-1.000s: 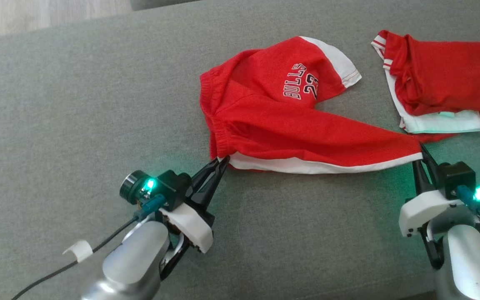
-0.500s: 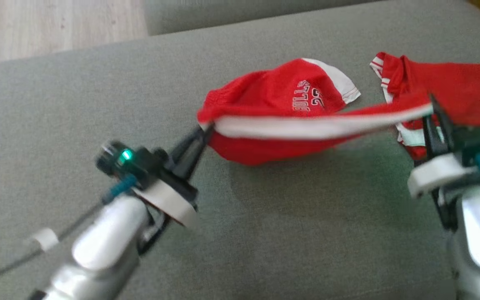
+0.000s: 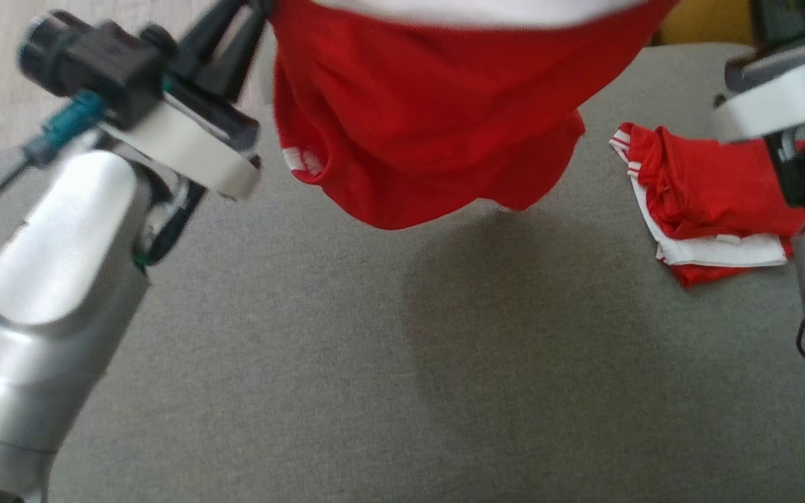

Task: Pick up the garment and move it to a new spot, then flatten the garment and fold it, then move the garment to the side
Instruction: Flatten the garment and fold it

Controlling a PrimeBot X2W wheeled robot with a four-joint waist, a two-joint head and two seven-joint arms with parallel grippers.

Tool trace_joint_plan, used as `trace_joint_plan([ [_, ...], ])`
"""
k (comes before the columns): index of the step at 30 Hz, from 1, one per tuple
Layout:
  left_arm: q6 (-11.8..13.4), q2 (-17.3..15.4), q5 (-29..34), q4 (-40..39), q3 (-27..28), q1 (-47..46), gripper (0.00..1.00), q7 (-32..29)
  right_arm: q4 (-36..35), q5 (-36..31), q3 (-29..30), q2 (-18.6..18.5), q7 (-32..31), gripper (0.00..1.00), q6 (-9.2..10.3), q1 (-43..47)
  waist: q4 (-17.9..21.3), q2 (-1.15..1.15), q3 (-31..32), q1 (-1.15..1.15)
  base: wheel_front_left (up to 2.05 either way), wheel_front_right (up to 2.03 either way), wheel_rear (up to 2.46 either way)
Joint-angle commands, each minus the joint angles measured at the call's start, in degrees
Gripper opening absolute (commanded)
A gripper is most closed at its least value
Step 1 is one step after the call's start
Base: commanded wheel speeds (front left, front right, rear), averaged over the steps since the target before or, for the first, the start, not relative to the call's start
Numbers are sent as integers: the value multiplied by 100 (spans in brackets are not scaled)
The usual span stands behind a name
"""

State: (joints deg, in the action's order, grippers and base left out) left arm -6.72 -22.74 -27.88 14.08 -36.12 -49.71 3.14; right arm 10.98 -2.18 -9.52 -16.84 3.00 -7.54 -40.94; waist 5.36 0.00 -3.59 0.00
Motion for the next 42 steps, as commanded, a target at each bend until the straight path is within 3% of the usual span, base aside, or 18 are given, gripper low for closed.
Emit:
trace_joint_plan([
  [1, 112, -275, -81, -165, 367, -347, 0, -61, -114, 58, -220, -19, -39, 0, 5, -260, -9, 0, 115, 0, 0, 0, 0],
  [12, 244, -525, -293, -601, 386, 172, 0, -308, -215, 660, -682, -306, -482, 0, 5, 39, -237, 0, 439, 0, 0, 0, 0],
  [17, 429, -827, -451, -1349, 422, 730, 0, -603, -856, 1012, -620, -574, -1012, 0, 5, 566, -347, 0, 532, 0, 0, 0, 0],
  [24, 845, -1291, -761, -2848, 583, 1426, 0, -1232, -2148, 1183, -230, -667, -1971, 0, 5, 1400, -474, 0, 455, 0, 0, 0, 0],
  [29, 916, -1387, -865, -3107, 693, 1263, 0, -1496, -2602, 1158, -233, -742, -2403, 0, 5, 1352, -520, 0, 3, 0, 0, 0, 0],
  [34, 572, -1199, -953, -2191, 772, 311, 0, -1521, -1970, 1308, -587, -836, -2441, 0, 5, 266, -491, 0, -806, 0, 0, 0, 0],
  [37, 295, -962, -930, -1261, 820, -607, 0, -1373, -1128, 1374, -783, -797, -2146, 0, 5, -869, -472, 0, -1351, 0, 0, 0, 0],
  [42, 69, -633, -572, 403, 878, -2329, 0, -682, 625, 1144, -850, -449, -1213, 0, 5, -2783, -395, 0, -2035, 0, 0, 0, 0],
])
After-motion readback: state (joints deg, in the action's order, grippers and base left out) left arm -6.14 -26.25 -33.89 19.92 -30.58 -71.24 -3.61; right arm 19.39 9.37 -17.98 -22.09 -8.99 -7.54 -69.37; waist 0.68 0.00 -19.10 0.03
